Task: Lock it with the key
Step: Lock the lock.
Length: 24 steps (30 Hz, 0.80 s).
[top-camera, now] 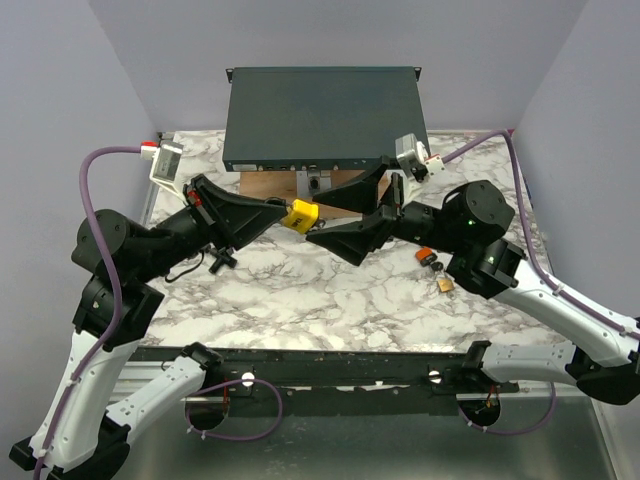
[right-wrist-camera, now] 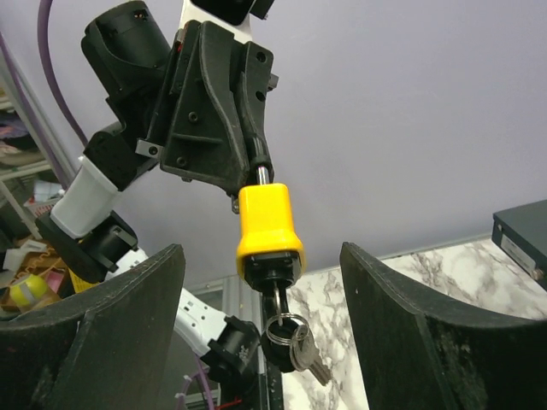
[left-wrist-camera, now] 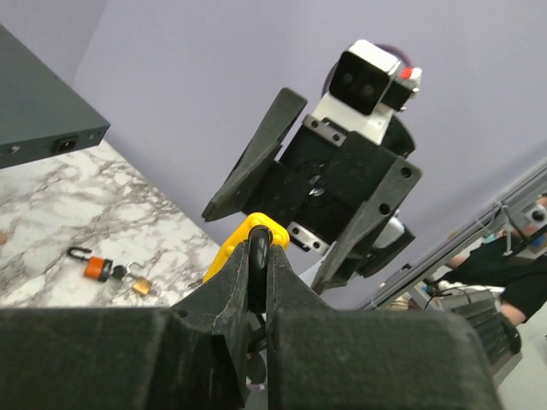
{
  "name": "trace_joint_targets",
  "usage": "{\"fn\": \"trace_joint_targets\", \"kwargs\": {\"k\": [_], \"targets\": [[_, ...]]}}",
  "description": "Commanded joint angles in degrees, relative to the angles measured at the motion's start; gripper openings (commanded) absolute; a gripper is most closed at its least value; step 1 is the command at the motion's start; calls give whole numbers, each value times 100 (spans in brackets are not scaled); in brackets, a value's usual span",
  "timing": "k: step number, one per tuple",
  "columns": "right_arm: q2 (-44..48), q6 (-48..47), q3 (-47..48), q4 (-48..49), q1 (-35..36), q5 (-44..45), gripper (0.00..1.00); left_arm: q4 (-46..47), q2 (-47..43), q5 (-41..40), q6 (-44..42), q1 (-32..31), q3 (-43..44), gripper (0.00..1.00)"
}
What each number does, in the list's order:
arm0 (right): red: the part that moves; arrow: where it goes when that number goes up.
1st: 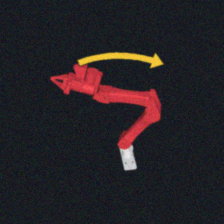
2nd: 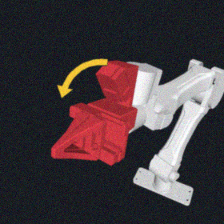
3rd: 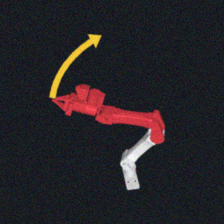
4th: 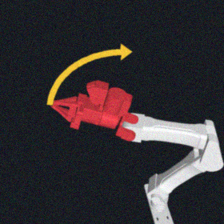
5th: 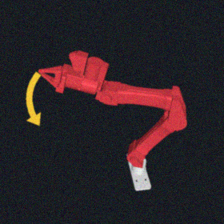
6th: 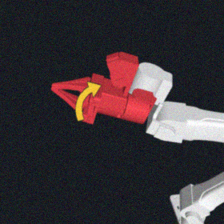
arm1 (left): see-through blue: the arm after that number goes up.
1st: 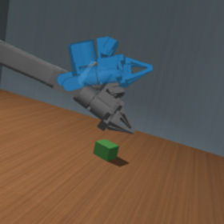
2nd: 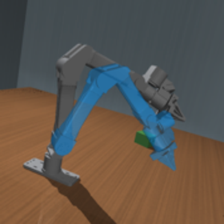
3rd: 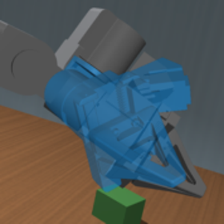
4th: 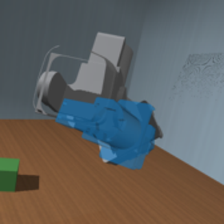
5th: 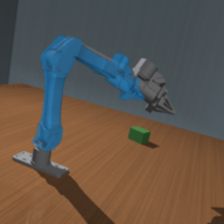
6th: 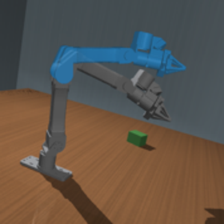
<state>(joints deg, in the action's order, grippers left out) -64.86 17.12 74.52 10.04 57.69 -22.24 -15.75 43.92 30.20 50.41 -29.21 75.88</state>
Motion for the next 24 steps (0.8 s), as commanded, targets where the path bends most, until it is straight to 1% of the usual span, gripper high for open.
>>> {"fn": "trace_joint_targets", "kwargs": {"k": [1, 9, 16, 24], "targets": [[-132, 228, 82, 625, 0, -311, 74, 980, -74, -260, 661, 21, -56, 0], [-314, 497, 90, 1067, 4, -372, 62, 1212, 13, -299, 874, 3, -151, 0], [-453, 758, -13, 1311, 5, -498, 48, 1270, 14, -343, 895, -6, -232, 0], [-293, 835, -225, 1407, 5, -312, 44, 1250, -20, -356, 861, -6, -265, 0]]}}
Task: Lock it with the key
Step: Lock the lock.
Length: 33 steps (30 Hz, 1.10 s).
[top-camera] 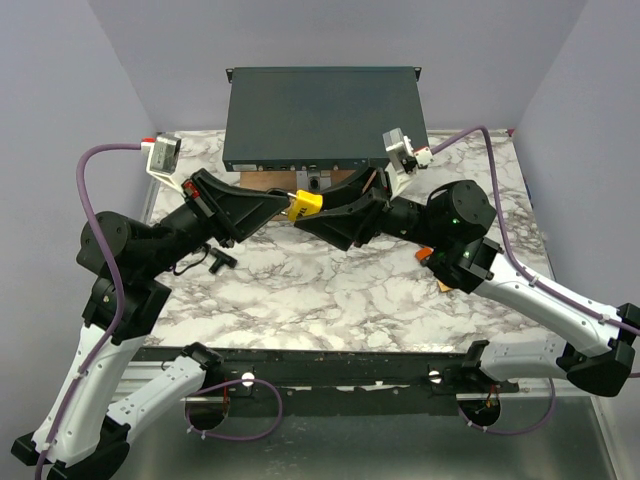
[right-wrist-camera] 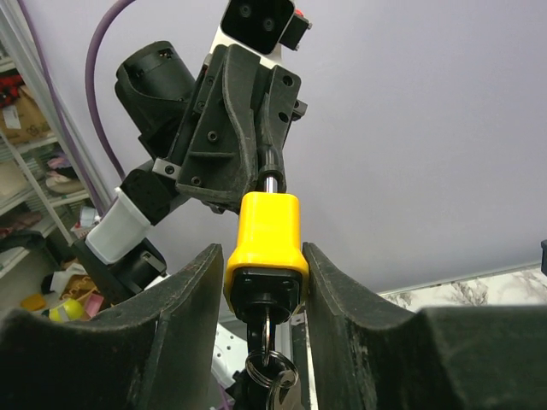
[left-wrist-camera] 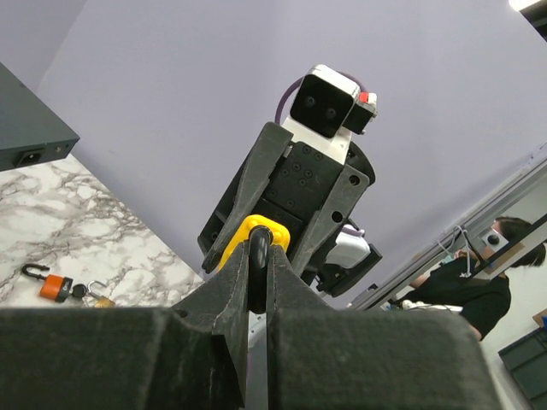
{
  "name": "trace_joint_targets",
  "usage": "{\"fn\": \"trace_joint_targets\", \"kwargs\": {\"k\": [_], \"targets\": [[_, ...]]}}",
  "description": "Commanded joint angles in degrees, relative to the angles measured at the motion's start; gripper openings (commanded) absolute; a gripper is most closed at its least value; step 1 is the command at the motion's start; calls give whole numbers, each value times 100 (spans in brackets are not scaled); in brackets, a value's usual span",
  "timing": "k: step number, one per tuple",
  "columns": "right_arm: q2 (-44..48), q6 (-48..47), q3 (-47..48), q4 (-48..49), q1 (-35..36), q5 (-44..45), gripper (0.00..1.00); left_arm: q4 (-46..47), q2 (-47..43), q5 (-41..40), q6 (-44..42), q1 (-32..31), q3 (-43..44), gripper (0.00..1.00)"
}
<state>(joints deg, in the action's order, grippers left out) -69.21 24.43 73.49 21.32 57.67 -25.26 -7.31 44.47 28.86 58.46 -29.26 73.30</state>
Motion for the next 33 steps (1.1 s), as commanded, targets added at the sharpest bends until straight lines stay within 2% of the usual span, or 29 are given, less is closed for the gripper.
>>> {"fn": "trace_joint_targets", "kwargs": {"k": [1, 5, 8, 10, 14, 18, 24, 27, 33], "targets": [[147, 107, -116, 270, 12, -6, 43, 406, -78, -217, 60, -1, -25, 0], [157, 156, -116, 234, 13, 61, 31, 399, -76, -186, 43, -1, -60, 0], [162, 200, -72, 125, 13, 141, 16, 319, -79, -148, -69, -4, -57, 0], [131, 158, 74, -189, 12, 214, 2, 37, -55, -82, -302, -7, 63, 1], [269, 58, 88, -756, 23, 200, 1, -841, -61, 76, -1016, -6, 254, 35], [543, -16, 16, -1341, 17, 0, 1, -1616, -39, 372, -1839, 1, 468, 50], [973, -30, 11, -2019, 16, -190, 1, -2636, 115, 821, -2773, -1, 732, 48], [974, 9, 65, -2351, 20, -523, 1, -2643, 107, 1221, -2899, -1, 665, 44], [987, 57, -23, -2473, 21, -835, 1, -2276, 80, 2067, -2809, -1, 427, 42]]}}
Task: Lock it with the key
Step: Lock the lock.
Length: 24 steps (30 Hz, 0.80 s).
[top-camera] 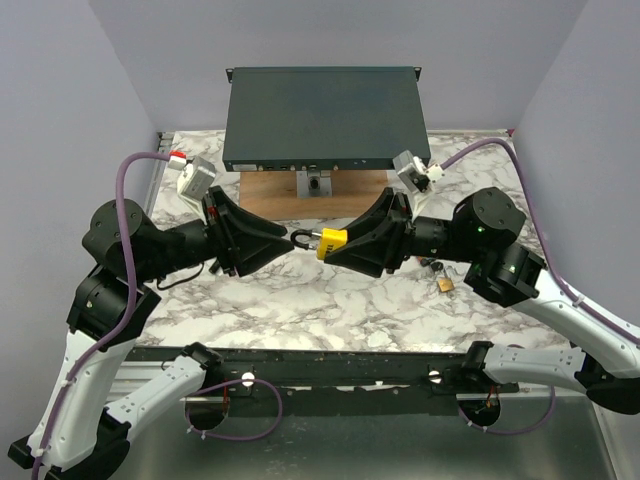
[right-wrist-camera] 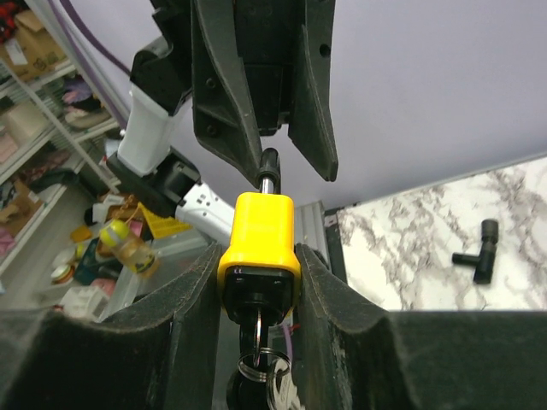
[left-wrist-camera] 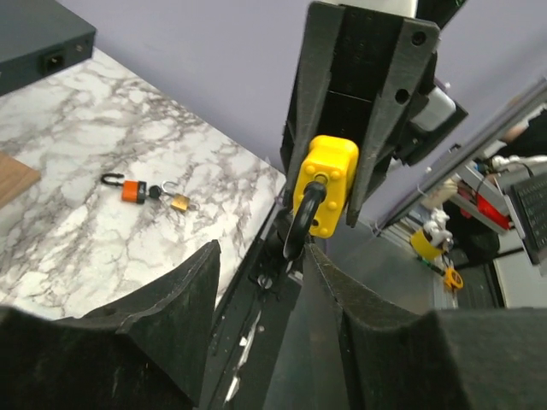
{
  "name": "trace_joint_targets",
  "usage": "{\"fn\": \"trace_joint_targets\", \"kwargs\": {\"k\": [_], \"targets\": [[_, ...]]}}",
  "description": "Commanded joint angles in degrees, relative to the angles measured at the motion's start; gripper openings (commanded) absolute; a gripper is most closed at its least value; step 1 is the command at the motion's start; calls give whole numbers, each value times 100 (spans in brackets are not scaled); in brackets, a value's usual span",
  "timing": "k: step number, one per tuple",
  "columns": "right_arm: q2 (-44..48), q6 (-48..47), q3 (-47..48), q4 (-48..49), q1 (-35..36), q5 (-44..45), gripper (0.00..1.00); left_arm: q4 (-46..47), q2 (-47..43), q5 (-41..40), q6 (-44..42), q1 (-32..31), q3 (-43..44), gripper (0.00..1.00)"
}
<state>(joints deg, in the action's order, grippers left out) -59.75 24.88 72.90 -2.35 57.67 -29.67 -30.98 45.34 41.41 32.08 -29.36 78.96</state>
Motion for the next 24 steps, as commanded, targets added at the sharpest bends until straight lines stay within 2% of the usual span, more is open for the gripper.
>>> {"fn": "trace_joint_targets", "kwargs": {"k": [1, 17, 24], "targets": [[52, 5, 31, -144, 21, -382, 1, 96, -11, 877, -183, 10, -136, 42], [21, 67, 64, -185, 18, -364, 1, 152, 35, 1071, -285, 10, -221, 23], [-106, -68, 144, -346, 18, -320, 1, 285, 32, 1053, -71, 10, -290, 19]]}}
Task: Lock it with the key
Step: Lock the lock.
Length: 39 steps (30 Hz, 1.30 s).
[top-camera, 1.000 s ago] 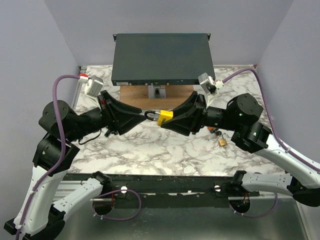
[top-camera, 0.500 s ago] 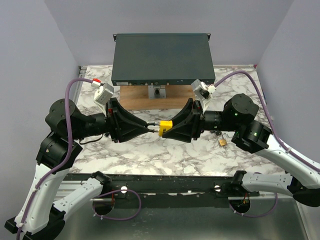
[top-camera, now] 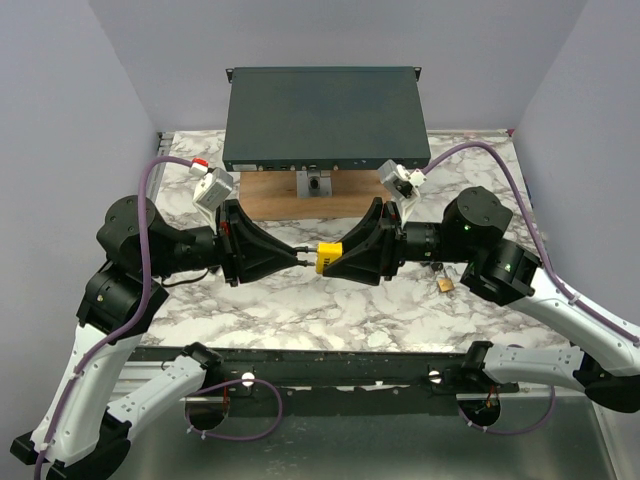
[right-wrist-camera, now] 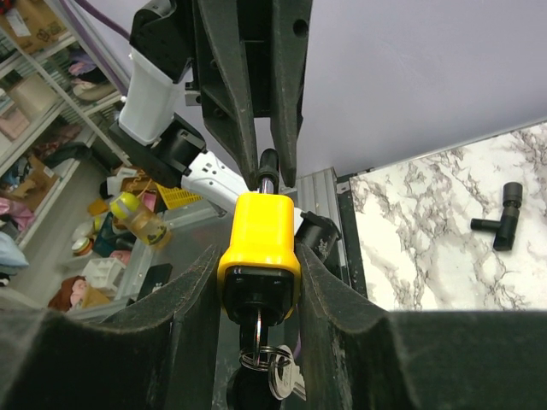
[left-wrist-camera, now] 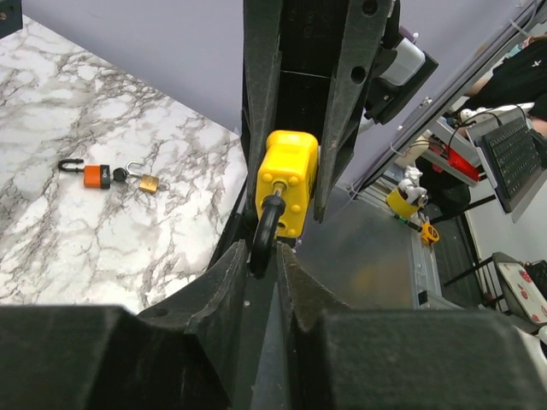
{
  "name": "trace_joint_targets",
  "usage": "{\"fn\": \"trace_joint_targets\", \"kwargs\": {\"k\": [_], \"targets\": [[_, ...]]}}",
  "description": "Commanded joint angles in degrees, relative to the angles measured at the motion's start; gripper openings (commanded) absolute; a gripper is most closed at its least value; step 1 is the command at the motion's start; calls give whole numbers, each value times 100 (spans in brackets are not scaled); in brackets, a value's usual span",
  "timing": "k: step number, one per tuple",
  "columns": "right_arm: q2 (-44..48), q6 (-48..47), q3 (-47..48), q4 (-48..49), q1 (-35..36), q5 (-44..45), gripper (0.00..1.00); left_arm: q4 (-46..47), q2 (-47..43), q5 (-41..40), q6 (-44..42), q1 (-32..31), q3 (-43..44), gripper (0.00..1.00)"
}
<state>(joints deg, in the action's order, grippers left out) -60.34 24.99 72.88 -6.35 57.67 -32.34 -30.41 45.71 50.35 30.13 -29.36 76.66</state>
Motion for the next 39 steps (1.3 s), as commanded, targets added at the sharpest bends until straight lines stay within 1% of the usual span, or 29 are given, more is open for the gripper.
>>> {"fn": "trace_joint_targets", "kwargs": {"k": [1, 3, 6, 8, 13, 17, 23, 27, 30, 39], "targets": [[-56, -89, 139, 63, 21, -53, 1, 242, 6, 153, 149, 10, -64, 17], [-69, -125, 121, 46, 16, -22, 1, 251, 8, 155, 186, 10, -73, 14], [-65, -161, 121, 32, 20, 63, 1, 205, 17, 148, 187, 5, -91, 4], [-40, -155, 112, 64, 18, 109, 1, 145, 16, 143, 161, 9, -113, 0], [-43, -176, 138, 68, 17, 85, 1, 142, -43, 140, 145, 1, -215, 0], [-97, -78, 97, 213, 16, -36, 1, 408, -130, 116, 281, -59, -359, 0], [-196, -61, 59, 329, 18, -35, 1, 474, -117, -217, 363, -394, -432, 0], [-272, 65, -7, 569, 16, -107, 1, 586, -98, -521, 391, -639, -495, 0], [-292, 100, -74, 577, 16, 13, 1, 698, -48, -655, 466, -770, -516, 0], [-275, 194, -198, 578, 17, 815, 1, 987, 70, -917, 766, -1043, -620, 0]]}}
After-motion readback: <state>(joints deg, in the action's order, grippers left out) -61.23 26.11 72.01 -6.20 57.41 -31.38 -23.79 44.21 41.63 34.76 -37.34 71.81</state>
